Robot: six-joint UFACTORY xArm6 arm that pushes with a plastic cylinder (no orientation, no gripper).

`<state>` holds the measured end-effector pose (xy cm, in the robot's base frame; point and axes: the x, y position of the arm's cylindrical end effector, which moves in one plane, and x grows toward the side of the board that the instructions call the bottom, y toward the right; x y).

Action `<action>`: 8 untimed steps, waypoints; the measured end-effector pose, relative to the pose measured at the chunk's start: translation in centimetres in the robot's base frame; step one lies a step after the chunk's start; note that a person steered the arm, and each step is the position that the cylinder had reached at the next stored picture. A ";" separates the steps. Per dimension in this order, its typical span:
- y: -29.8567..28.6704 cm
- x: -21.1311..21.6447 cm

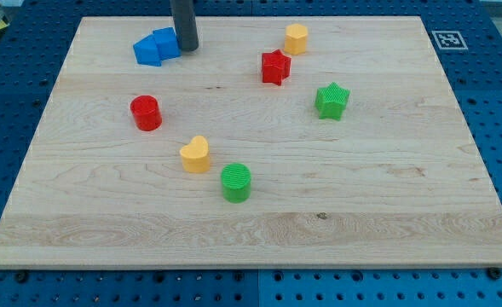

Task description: Slide the blue triangle a bit down and right

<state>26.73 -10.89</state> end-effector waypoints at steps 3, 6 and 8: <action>-0.2 7.8; -16.5 -1.2; -15.4 -3.3</action>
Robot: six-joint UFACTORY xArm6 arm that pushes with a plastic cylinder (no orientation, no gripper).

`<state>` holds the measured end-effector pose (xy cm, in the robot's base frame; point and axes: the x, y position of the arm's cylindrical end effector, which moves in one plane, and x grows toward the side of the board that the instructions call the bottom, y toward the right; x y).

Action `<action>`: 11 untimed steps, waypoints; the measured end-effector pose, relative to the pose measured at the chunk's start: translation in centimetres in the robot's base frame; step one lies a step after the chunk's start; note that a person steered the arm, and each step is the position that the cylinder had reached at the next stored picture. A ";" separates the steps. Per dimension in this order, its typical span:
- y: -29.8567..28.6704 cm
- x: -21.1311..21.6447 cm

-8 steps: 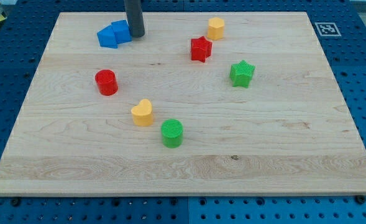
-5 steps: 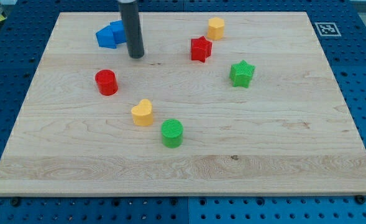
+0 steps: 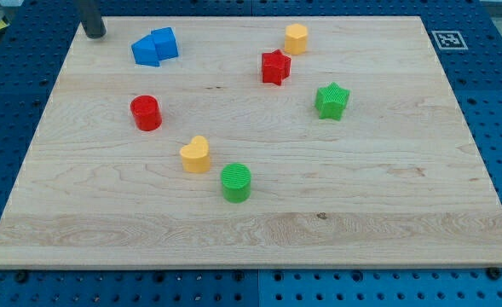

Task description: Slide the blue triangle a bit down and right

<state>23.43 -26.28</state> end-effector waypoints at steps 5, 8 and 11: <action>7.8 9.4; 0.9 5.6; 8.9 6.4</action>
<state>29.82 -17.37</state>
